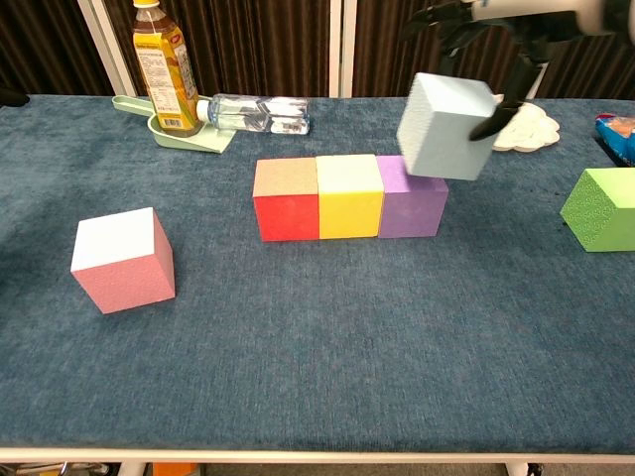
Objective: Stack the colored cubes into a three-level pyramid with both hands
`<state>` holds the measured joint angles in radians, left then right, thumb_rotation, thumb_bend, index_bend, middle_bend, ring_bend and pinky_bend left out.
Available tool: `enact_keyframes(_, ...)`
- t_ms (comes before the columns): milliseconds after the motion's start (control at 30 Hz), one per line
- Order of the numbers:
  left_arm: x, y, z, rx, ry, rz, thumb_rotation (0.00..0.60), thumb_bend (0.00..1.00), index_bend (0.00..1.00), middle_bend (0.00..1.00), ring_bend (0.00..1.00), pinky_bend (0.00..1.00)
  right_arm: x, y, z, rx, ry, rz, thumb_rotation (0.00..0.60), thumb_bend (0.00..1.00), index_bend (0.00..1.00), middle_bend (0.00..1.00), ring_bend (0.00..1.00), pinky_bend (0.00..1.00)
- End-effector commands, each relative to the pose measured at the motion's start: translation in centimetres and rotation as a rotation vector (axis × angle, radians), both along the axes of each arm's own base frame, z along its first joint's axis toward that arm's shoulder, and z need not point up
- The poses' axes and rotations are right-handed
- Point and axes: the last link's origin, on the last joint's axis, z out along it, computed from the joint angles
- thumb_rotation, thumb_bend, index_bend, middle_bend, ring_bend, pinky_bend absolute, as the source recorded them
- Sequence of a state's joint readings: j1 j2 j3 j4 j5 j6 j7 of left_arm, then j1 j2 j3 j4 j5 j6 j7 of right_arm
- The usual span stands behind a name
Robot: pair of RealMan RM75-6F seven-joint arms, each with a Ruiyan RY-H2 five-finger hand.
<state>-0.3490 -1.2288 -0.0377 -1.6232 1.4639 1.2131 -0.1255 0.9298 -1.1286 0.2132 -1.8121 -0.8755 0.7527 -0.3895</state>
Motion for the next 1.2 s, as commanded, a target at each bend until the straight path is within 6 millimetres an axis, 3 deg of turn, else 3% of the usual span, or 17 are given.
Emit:
enact_keyframes(33, -0.1, 0.1, 0.0, 0.000, -0.001, 0.001, 0.600, 0.00, 0.10, 0.05, 0.00, 0.11, 1.8, -0.9, -1.5, 0.022, 0.002, -0.003, 0.600, 0.15, 0.00, 0.48, 0.01, 0.00)
enact_keyframes(433, -0.8, 0.1, 0.4, -0.001, -0.018, 0.015, 0.600, 0.00, 0.10, 0.05, 0.00, 0.11, 4.3, -1.8, -3.2, 0.006, 0.053, -0.018, 0.600, 0.15, 0.00, 0.48, 0.01, 0.00)
enact_keyframes(1200, -0.9, 0.1, 0.5, 0.000, -0.020, 0.011, 0.600, 0.00, 0.10, 0.05, 0.00, 0.11, 4.6, -1.9, -4.2, 0.016, 0.075, -0.043, 0.600, 0.15, 0.00, 0.48, 0.01, 0.00)
